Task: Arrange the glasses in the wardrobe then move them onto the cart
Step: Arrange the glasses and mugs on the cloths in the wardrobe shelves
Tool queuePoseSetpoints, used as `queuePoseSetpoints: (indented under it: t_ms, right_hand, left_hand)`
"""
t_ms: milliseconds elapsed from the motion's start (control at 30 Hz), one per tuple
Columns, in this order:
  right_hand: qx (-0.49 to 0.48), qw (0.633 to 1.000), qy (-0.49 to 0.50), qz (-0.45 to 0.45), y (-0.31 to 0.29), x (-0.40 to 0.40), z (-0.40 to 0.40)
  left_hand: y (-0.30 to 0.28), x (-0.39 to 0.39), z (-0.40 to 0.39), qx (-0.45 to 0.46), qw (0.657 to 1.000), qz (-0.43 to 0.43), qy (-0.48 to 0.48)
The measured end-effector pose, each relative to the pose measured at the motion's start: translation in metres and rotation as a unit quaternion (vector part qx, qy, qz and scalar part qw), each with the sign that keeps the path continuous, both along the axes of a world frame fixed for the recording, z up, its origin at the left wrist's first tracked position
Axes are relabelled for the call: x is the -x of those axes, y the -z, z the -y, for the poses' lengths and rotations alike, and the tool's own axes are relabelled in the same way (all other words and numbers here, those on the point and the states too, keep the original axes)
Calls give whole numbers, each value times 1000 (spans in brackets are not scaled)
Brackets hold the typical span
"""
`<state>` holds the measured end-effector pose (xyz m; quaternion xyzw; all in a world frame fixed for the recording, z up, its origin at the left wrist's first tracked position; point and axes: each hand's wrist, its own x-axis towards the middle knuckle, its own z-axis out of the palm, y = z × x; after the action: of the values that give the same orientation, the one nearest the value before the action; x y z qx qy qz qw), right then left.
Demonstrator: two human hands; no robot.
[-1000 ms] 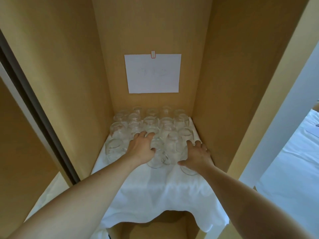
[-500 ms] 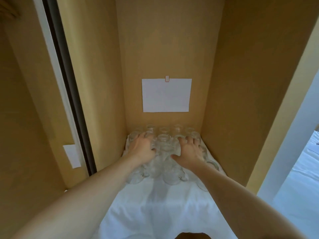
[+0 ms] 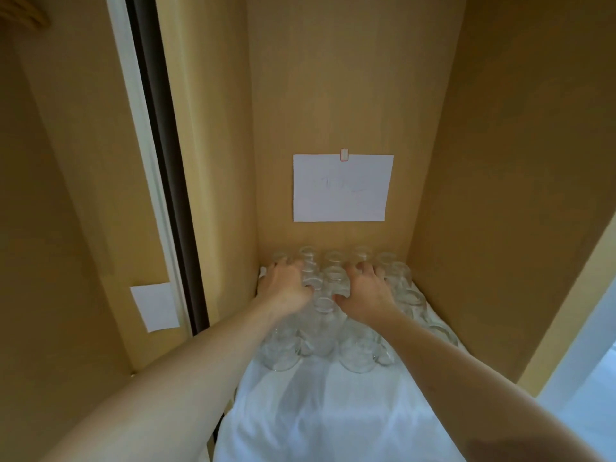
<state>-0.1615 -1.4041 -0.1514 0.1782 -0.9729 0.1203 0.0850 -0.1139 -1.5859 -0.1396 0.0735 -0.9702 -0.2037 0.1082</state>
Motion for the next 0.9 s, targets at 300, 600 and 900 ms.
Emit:
queuePoseSetpoints:
  t_ms: [300, 600, 900]
  right_hand:
    - [22, 999, -19, 34, 4, 93, 20]
    - [11, 996, -51, 70, 11, 185, 43]
    - [15, 983, -134, 121, 28, 243, 87]
  left_hand:
    - [8, 76, 10, -26, 998, 19, -51]
    - [16, 154, 36, -4, 993, 59, -100]
    - [28, 199, 75, -83, 985, 91, -117]
